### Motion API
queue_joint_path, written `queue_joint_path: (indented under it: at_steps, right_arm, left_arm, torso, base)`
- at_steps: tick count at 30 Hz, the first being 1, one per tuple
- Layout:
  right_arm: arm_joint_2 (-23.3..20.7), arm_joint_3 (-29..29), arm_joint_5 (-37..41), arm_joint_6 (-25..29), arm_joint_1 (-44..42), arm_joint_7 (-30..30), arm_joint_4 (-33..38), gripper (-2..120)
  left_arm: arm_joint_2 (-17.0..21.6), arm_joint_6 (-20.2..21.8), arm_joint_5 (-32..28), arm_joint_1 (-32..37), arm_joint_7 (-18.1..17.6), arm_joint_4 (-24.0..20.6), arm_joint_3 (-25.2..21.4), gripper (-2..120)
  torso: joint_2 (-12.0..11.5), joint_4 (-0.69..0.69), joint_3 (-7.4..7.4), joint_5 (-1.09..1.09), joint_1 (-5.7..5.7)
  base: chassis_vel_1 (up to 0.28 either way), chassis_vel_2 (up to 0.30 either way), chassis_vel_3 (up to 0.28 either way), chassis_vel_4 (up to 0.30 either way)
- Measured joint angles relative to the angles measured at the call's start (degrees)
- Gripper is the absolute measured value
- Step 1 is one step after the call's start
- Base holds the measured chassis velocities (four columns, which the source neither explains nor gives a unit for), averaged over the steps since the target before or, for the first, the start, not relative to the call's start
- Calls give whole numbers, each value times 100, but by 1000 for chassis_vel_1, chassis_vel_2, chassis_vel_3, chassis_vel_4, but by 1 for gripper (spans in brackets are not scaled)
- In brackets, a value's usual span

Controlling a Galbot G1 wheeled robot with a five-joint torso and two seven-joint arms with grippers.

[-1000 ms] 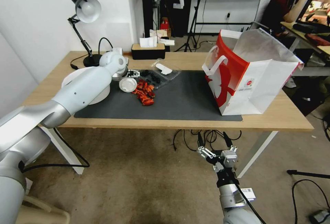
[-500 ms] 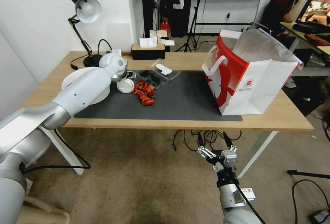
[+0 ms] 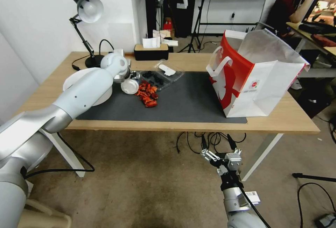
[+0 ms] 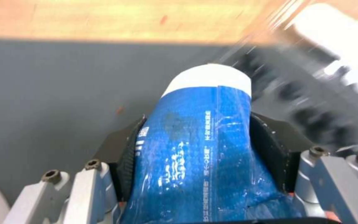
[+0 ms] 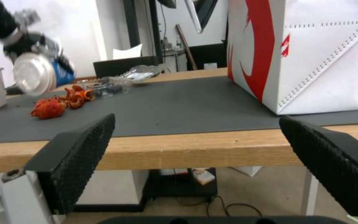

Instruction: Pick up the trash from the table and place it into the takeout bag.

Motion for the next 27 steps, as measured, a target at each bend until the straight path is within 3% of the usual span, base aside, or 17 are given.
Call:
queue_joint_path:
  at_steps: [3,8,9,10,11,12,14,16,17,20,21,24,25,26,27]
  right_arm:
    - [0,0,0,0,0,0,0,100]
    - [0,0,-1,0,0,0,0,100]
    - [0,0,0,0,0,0,1,100]
    - [0,0,0,0,0,0,1,100]
    - [0,0,0,0,0,0,0,100]
    - [0,0,0,0,0,0,0,100]
    - [0,0,0,0,0,0,0,100]
    - [0,0,0,0,0,0,0,100]
    - [0,0,0,0,0,0,0,100]
    - [0,0,0,0,0,0,0,100]
    - [0,0,0,0,0,0,0,100]
    - [0,0,0,0,0,0,0,100]
    - [0,0,0,0,0,0,0,100]
    - [0,0,0,0,0,0,0,100]
    - [0,0,0,0,0,0,0,100]
  left_arm:
    - [28,-171,-18,-76,105,-177,-142,58]
    - [50,-716,-17,-331,640,-521,-416,57]
    - [50,-1025,34,-474,1094,-671,-444,56]
    - [50,-1025,34,-474,1094,-671,-444,56]
    - [30,-1259,138,-609,1533,-808,-419,56]
    - [14,-1381,176,-676,1717,-878,-385,56]
    - [-143,-1863,282,-935,2582,-1232,-147,56]
    - [-196,-1957,294,-988,2743,-1300,-86,56]
    - [-359,-2189,315,-1112,3100,-1420,64,56]
    - [-511,-2334,337,-1205,3349,-1446,172,56]
    - [-820,-2487,430,-1368,3714,-1406,365,56]
    - [-982,-2529,502,-1449,3931,-1343,468,56]
    - [-1193,-2528,680,-1561,4285,-1201,622,56]
    - [-1193,-2528,680,-1561,4285,-1201,622,56]
    - [-1380,-2494,882,-1656,4597,-1040,777,56]
  torso:
    - [0,2,-1,1,0]
    - [0,2,-1,0,0]
    - [1,3,-2,2,-1]
    - [1,3,-2,2,-1]
    - [1,3,-2,1,-2]
    - [1,2,-2,1,-2]
    - [2,2,-2,1,-2]
    - [2,1,-2,2,-2]
    - [2,-1,-2,4,-2]
    - [2,1,-2,4,-3]
    - [2,1,-2,2,-2]
    - [2,1,-2,3,-2]
    - [2,-1,-2,4,-2]
    - [2,-1,-2,4,-2]
    - [2,-2,-2,5,-2]
  base:
    - [0,0,0,0]
    - [0,0,0,0]
    - [0,0,0,0]
    - [0,0,0,0]
    - [0,0,0,0]
    - [0,0,0,0]
    - [0,0,0,0]
    - [0,0,0,0]
    - [0,0,0,0]
    - [0,0,0,0]
    - [0,0,0,0]
    - [0,0,0,0]
    - [0,0,0,0]
    - [0,0,0,0]
    - [0,0,0,0]
